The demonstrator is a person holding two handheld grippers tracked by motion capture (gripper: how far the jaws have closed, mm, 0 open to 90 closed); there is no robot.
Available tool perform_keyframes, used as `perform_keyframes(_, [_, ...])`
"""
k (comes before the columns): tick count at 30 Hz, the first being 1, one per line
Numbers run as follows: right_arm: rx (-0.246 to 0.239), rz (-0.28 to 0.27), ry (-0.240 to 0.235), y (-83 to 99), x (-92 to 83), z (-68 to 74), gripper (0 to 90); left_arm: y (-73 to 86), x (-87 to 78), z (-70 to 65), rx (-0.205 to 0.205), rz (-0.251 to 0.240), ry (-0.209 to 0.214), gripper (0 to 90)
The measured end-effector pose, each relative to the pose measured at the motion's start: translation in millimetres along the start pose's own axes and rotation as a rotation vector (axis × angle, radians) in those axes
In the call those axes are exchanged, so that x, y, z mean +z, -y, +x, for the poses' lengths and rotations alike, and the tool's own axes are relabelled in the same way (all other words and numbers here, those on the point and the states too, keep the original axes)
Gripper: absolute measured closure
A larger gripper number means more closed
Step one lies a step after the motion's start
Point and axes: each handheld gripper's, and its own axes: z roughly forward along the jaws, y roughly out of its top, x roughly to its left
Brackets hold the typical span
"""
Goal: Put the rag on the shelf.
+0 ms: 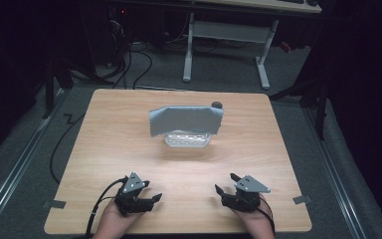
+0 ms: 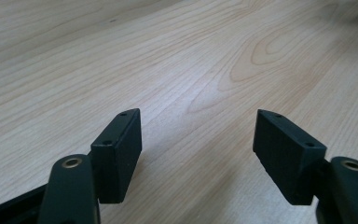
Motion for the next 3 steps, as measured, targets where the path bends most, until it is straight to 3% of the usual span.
perform_keyframes(3, [0.006, -0.003, 0.005, 0.4, -1.0, -2.1, 29.0, 1.4, -2.5, 4.3, -0.026, -0.007, -0.001, 33.3])
